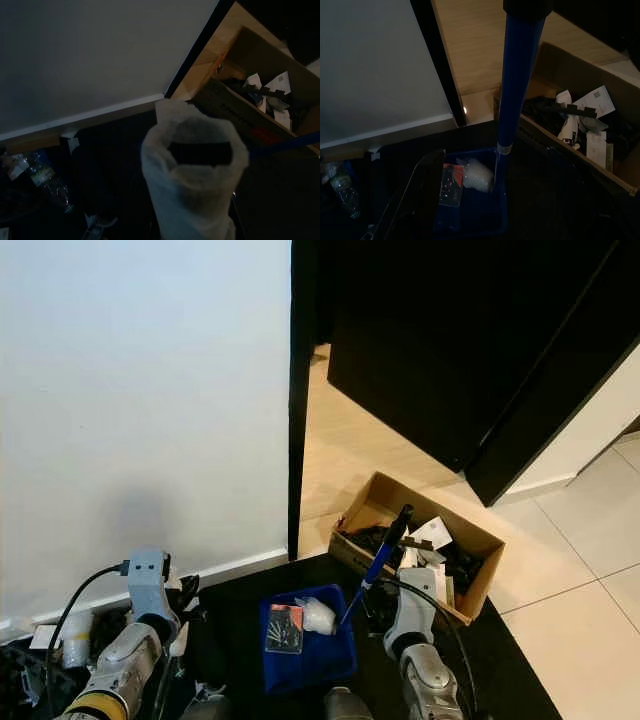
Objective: Sweep floor
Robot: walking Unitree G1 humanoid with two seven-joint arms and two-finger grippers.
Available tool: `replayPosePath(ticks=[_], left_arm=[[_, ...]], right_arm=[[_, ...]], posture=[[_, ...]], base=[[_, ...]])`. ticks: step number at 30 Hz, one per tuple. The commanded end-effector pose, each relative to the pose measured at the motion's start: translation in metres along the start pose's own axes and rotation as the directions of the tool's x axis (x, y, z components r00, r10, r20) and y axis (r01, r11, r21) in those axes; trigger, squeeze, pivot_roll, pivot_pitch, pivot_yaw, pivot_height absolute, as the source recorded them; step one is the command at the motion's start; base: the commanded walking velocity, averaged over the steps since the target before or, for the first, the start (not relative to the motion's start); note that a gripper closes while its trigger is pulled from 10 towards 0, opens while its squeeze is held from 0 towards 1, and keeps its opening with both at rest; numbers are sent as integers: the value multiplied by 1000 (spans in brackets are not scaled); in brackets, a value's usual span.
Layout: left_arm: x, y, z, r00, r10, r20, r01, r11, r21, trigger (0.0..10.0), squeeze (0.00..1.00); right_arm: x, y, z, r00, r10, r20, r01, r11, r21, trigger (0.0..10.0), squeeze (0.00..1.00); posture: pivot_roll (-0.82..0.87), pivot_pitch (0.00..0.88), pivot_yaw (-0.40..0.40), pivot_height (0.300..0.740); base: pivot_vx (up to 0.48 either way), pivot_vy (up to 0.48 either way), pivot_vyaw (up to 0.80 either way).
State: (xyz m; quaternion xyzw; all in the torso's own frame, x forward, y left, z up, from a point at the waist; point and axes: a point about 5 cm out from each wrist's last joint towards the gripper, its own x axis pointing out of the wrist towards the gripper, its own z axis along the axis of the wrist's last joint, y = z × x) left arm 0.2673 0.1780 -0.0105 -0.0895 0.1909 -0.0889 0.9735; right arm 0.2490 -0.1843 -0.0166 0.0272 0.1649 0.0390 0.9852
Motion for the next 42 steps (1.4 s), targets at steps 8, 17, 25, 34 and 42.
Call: replayPosePath(ticks=[8, 17, 25, 34, 42], left_arm=[[-6, 0, -12, 999, 10, -31, -10, 1000, -23, 10000, 0], [-6, 0, -12, 999, 11, -31, -11, 1000, -23, 10000, 0], [-6, 0, -12, 999, 10, -32, -11, 1000, -23, 10000, 0], [-6, 0, -13, 999, 11, -31, -11, 1000, -23, 10000, 0], [-6, -1, -13, 1000, 10, -30, -11, 1000, -23, 10000, 0]], right_arm=[[-3, -2, -4, 1000, -14, -17, 14, 1000, 13, 10000, 0], [-3, -2, -4, 1000, -15, -17, 16, 1000, 13, 10000, 0], [-3, -3, -4, 1000, -17, -19, 17, 1000, 13, 10000, 0], [-3, -3, -4, 1000, -18, -19, 18, 1000, 13, 10000, 0], [-3, -4, -5, 1000, -18, -21, 18, 1000, 14, 10000, 0]], posture=[[28, 174, -14, 740], [28, 174, -15, 740], [28, 174, -15, 740], [27, 177, -15, 740], [27, 177, -16, 740]], base=[[0, 0, 0], [0, 0, 0], [0, 0, 0], [0, 0, 0], [0, 0, 0]])
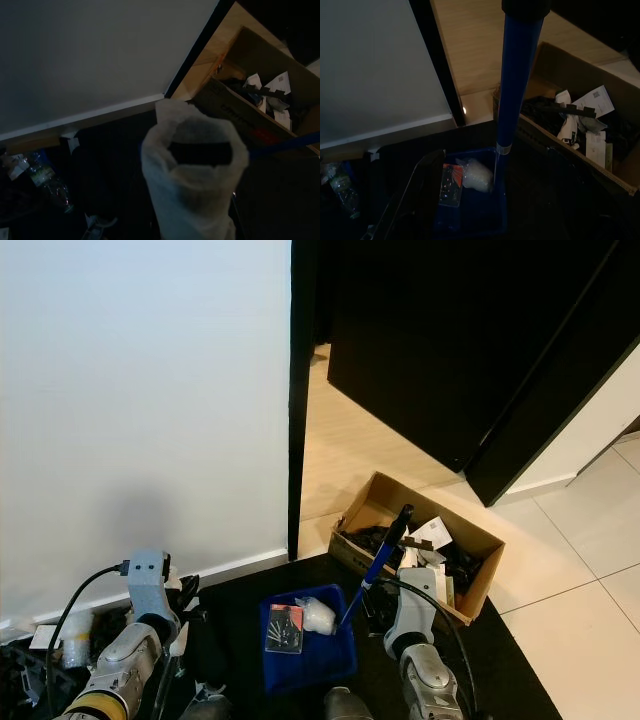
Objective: Sweep floor
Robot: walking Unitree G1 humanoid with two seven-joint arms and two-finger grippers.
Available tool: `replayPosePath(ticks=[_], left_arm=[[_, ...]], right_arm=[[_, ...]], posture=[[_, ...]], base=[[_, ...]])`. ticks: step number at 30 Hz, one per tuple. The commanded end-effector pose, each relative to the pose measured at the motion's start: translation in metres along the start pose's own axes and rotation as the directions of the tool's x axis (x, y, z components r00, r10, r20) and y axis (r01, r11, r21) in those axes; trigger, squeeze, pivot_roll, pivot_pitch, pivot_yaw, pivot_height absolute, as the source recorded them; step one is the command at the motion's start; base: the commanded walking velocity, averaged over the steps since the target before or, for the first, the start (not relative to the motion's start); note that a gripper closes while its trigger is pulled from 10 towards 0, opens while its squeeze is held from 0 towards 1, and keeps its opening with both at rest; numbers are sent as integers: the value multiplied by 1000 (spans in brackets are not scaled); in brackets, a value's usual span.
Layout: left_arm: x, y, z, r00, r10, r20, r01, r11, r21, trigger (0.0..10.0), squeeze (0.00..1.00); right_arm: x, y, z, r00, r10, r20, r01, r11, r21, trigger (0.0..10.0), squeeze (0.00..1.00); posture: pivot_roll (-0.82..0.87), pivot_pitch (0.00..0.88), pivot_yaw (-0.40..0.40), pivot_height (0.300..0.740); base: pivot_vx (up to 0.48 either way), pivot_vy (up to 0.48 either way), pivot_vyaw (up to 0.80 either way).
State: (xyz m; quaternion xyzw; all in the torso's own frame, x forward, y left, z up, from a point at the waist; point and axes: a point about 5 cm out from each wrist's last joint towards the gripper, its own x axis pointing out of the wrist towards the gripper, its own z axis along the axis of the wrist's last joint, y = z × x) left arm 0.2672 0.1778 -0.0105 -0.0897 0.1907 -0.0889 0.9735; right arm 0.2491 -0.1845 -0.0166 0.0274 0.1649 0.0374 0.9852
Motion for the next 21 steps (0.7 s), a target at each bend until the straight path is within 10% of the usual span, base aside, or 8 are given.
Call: replayPosePath(ticks=[1, 21], left_arm=[[-6, 0, -13, 999, 10, -30, -11, 1000, -23, 10000, 0], [-6, 0, -12, 999, 10, -31, -11, 1000, -23, 10000, 0]], right_arm=[[-3, -3, -5, 1000, -15, -21, 15, 1000, 13, 10000, 0], [-3, -4, -5, 1000, -16, -23, 16, 1000, 14, 10000, 0]], posture=[[27, 177, -16, 740], [28, 175, -15, 740]], base=[[0, 0, 0], [0, 0, 0]])
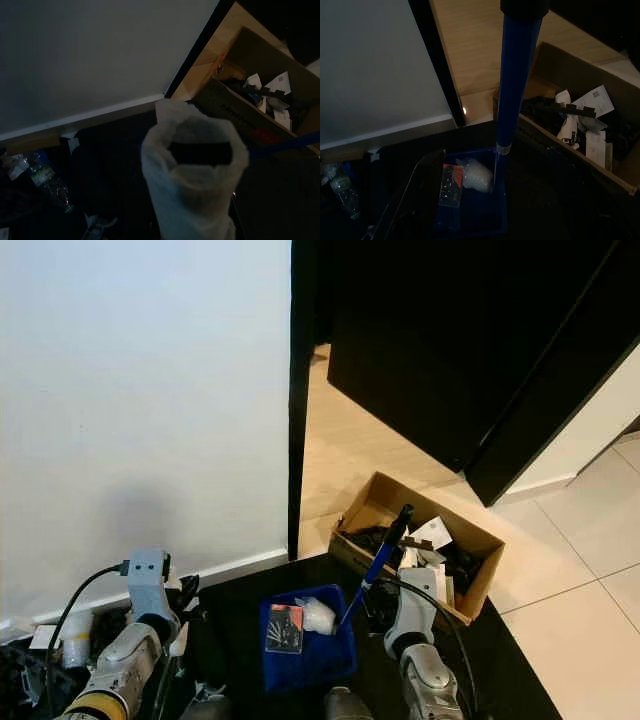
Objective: Sweep floor
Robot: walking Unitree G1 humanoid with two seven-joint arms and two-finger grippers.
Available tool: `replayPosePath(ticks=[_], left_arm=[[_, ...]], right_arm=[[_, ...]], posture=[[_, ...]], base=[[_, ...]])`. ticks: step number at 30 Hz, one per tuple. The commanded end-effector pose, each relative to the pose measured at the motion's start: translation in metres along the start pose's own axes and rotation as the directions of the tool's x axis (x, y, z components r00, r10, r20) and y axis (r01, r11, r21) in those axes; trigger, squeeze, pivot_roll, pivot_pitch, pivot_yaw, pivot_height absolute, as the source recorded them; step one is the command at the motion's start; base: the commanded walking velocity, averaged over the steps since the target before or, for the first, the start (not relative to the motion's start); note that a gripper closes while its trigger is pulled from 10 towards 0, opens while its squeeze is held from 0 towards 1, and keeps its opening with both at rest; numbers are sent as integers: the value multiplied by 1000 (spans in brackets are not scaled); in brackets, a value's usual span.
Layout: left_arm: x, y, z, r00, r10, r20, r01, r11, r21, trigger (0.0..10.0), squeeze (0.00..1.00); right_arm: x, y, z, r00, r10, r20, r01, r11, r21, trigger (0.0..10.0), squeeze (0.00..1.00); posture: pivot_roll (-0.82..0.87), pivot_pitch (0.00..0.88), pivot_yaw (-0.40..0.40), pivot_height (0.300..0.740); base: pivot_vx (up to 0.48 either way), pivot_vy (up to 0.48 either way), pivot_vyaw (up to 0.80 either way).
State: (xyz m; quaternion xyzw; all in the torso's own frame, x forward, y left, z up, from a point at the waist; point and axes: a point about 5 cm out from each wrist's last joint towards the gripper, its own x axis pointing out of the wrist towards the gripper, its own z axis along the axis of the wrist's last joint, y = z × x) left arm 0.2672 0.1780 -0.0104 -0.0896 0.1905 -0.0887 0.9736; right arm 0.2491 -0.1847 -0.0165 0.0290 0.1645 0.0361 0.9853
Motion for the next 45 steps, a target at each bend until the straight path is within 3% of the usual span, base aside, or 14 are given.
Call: replayPosePath(ticks=[1, 45], left_arm=[[-6, 0, -12, 999, 10, -31, -11, 1000, -23, 10000, 0], [-6, -1, -12, 999, 6, -33, -6, 1000, -22, 10000, 0]], right_arm=[[-3, -3, -5, 1000, -14, -24, 14, 1000, 10, 10000, 0], [-3, -2, -5, 1000, -12, -22, 12, 1000, 10, 10000, 0]], posture=[[28, 175, -15, 740], [28, 173, -16, 740]], base=[[0, 0, 0], [0, 0, 0]])
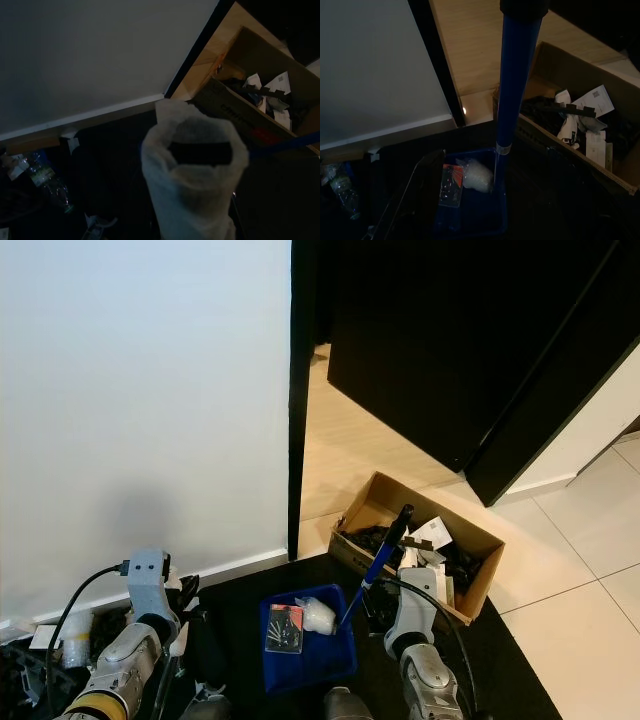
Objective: Sweep floor
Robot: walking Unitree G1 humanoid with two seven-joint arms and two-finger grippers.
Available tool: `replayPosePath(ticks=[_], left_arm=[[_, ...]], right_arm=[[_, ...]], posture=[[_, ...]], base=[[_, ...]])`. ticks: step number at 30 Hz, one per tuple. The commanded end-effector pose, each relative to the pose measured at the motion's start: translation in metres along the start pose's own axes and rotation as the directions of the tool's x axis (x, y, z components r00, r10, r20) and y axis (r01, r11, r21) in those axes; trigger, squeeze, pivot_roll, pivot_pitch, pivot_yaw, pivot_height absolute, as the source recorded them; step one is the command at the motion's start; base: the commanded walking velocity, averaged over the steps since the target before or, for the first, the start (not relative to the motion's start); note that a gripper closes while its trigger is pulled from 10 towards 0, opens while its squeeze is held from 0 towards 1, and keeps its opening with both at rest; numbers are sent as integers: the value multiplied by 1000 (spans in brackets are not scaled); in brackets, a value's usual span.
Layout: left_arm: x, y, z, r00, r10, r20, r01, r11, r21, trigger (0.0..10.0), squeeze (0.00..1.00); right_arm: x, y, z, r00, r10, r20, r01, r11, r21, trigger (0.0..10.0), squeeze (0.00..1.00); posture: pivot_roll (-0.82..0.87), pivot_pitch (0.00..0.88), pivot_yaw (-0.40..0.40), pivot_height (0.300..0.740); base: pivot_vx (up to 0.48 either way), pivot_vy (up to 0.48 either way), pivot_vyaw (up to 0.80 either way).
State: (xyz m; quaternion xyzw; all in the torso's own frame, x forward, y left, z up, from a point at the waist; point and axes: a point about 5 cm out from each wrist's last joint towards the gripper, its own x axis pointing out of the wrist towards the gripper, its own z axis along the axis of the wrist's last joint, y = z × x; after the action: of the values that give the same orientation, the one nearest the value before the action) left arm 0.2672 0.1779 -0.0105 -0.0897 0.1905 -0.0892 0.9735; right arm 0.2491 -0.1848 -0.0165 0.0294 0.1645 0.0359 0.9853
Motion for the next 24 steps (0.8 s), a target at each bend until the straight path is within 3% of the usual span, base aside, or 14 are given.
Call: replayPosePath(ticks=[1, 24], left_arm=[[-6, -1, -12, 999, 6, -33, -7, 1000, -22, 10000, 0], [-6, -1, -13, 999, 6, -33, -6, 1000, -22, 10000, 0]], right_arm=[[-3, -2, -5, 1000, -12, -22, 12, 1000, 9, 10000, 0], [-3, -3, -5, 1000, -13, -23, 14, 1000, 10, 10000, 0]], posture=[[28, 173, -16, 740], [29, 174, -15, 740]], base=[[0, 0, 0], [0, 0, 0]])
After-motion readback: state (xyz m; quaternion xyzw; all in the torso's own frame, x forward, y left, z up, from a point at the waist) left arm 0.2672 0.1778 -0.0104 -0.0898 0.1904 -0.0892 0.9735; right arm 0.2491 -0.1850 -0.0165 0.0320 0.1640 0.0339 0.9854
